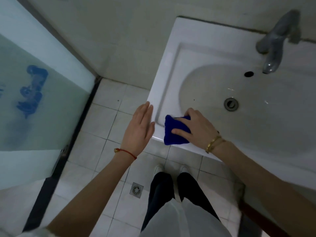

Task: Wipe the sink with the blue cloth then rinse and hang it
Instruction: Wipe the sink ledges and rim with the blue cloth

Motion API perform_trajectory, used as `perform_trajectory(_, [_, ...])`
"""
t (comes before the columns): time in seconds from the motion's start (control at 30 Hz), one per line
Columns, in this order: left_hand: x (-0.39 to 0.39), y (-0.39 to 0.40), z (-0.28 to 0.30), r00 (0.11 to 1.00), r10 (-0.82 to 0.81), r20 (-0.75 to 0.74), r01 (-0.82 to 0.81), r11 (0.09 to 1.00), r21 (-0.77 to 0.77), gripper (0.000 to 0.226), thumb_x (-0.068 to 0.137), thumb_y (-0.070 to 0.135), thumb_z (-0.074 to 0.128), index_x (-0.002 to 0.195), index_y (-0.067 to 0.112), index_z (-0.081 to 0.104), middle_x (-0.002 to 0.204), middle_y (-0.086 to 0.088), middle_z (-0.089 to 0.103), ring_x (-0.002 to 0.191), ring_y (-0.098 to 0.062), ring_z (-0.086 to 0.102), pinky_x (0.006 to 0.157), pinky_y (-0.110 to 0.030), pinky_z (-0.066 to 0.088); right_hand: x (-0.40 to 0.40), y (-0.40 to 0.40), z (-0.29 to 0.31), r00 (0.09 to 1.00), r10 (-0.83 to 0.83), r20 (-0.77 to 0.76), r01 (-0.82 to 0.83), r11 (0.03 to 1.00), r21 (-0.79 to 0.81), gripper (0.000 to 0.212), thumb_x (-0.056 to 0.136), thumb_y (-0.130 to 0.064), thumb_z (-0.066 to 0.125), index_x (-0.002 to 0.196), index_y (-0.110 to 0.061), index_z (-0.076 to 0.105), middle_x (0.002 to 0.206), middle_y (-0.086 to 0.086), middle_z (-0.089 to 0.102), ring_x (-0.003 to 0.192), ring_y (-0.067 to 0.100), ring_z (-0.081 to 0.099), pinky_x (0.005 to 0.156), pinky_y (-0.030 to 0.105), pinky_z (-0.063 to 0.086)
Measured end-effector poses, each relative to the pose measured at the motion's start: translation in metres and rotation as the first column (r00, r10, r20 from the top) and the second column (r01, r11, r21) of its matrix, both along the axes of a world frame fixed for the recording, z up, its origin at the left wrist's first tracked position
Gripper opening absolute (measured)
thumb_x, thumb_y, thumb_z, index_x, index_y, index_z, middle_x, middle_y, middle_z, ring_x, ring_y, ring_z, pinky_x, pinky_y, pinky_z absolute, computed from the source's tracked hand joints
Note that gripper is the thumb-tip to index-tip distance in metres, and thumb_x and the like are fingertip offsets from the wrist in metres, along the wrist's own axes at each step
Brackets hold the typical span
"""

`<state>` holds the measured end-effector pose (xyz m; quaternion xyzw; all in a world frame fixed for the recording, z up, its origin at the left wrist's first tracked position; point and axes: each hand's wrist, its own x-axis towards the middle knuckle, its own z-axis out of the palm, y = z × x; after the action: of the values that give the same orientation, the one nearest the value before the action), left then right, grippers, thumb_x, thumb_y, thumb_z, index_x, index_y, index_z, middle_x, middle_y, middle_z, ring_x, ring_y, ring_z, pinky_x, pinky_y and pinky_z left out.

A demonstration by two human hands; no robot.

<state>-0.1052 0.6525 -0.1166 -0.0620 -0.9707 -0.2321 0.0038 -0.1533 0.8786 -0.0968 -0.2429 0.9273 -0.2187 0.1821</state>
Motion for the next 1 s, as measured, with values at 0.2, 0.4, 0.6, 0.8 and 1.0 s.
perform_trajectory(0.2, [-0.021,-0.005,-0.004,0.999,-0.039,-0.030,0.040,0.997,0.060,0.052,0.104,0.021,0.047,0.150,0.001,0.034,0.158,-0.013,0.031,0.149,-0.024,0.022,0.120,-0.016,0.007,0.012,-0.039,-0.009,0.975,-0.066,-0.210,0.084,0.994,0.076,0.068,0.086,-0.071,0.028,0.117,-0.023,0.065,0.110,0.007,0.052,0.093,0.027,0.047,0.073,0.042,0.046])
perform_trajectory(0.4, [-0.050,-0.006,-0.006,0.992,-0.106,-0.072,0.111,0.991,0.078,0.050,0.104,0.017,0.044,0.149,0.000,0.035,0.157,-0.016,0.031,0.148,-0.029,0.024,0.122,-0.032,0.018,0.030,0.004,-0.006,0.979,-0.111,-0.172,0.123,0.991,0.059,0.072,0.081,-0.077,0.033,0.115,-0.023,0.066,0.099,0.000,0.056,0.087,0.020,0.048,0.075,0.042,0.046])
perform_trajectory(0.6, [-0.058,0.006,-0.012,0.990,-0.120,-0.073,0.127,0.987,0.100,0.052,0.103,0.021,0.045,0.149,-0.001,0.035,0.158,-0.016,0.029,0.149,-0.029,0.022,0.122,-0.033,0.019,0.036,0.001,-0.009,0.947,-0.129,-0.295,0.163,0.982,0.095,0.070,0.082,-0.077,0.035,0.111,-0.022,0.066,0.104,0.002,0.058,0.085,0.023,0.050,0.073,0.040,0.045])
perform_trajectory(0.8, [-0.058,0.005,-0.014,0.992,-0.106,-0.072,0.114,0.986,0.123,0.050,0.104,0.021,0.041,0.150,0.002,0.034,0.160,-0.013,0.028,0.150,-0.028,0.020,0.122,-0.037,0.022,0.021,-0.035,-0.012,0.968,-0.170,-0.183,0.163,0.985,-0.055,0.065,0.079,-0.072,0.048,0.114,-0.019,0.064,0.102,0.000,0.058,0.091,0.018,0.052,0.074,0.037,0.049])
perform_trajectory(1.0, [-0.058,0.005,-0.016,0.992,-0.100,-0.073,0.110,0.983,0.147,0.051,0.104,0.020,0.043,0.150,0.002,0.034,0.160,-0.013,0.028,0.150,-0.027,0.018,0.123,-0.028,0.014,0.034,0.007,-0.004,0.967,-0.139,-0.215,0.114,0.986,-0.124,0.048,0.084,-0.051,0.063,0.115,-0.014,0.063,0.124,0.005,0.060,0.109,0.021,0.054,0.089,0.027,0.044])
